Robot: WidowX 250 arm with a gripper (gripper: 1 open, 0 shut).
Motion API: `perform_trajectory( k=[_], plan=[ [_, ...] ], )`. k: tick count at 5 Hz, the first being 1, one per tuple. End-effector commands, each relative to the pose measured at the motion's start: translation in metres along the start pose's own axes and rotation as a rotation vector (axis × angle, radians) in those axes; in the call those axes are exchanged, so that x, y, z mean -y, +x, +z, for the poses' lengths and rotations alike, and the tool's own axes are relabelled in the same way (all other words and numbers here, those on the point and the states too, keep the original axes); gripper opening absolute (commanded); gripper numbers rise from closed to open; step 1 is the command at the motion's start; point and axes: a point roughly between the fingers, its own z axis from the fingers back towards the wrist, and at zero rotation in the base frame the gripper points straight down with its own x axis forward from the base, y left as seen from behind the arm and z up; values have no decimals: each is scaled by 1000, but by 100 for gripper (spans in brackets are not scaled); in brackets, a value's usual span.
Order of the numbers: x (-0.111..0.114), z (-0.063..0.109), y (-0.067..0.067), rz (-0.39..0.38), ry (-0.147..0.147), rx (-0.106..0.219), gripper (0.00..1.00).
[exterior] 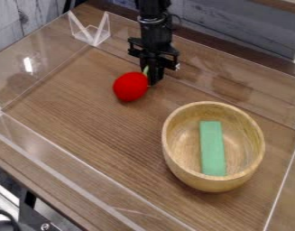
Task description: Move the red object to the right side of the table
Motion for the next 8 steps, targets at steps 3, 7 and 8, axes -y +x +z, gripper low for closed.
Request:
perform_trajectory(
  k=[3,7,8],
  plan=[
    [43,73,14,118,39,162,0],
    [112,61,20,-35,26,155,0],
    [114,63,22,-55,26,153,0]
  ],
)
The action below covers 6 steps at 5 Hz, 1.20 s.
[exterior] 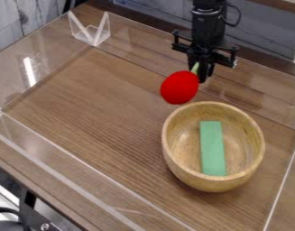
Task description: Move the red object to the right side of the table
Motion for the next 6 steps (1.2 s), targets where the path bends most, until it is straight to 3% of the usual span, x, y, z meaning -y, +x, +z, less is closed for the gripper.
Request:
perform_trajectory(
  k=[1,2,5,6],
  plan=[
    [20,22,11,-41,8,98,0],
    [32,7,8,-46,8,91,0],
    [38,-9,13,-167,10,51,0],
    [39,-10,13,-129,13,46,0]
  ],
)
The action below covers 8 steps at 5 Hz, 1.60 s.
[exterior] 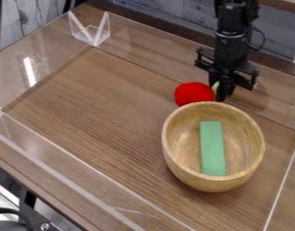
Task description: Move the red object to the right side of the table
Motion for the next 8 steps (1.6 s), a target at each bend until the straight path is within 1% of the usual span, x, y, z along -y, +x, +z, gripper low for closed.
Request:
perform_trajectory(
  k=[1,3,4,5,6,7,8],
  plan=[
    [8,19,12,16,11,56,0],
    [9,45,12,44,13,44,0],
    [0,39,10,73,11,39,100],
    [-10,33,7,107,12,33,0],
    [-11,24,3,187,19,28,0],
    [-10,20,0,235,15,17,100],
    [-10,30,-9,247,8,19,100]
  ],
)
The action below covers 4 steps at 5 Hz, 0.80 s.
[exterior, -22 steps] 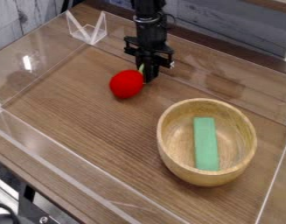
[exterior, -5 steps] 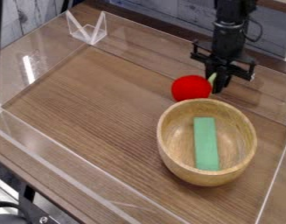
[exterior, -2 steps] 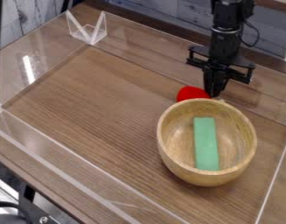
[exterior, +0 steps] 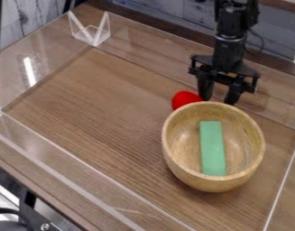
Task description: Move the red object to the right side of the table
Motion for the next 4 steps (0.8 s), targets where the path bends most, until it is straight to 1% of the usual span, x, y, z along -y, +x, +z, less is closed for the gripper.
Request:
perform_trajectory(
  k=[1,2,3,4],
  plan=[
    [-3,56,-4,12,-25,111,100],
    [-18,97,-6,73,-36,176,100],
    [-36,125,-9,132,-46,210,100],
    [-62,136,-16,131,-47,218,100]
  ],
)
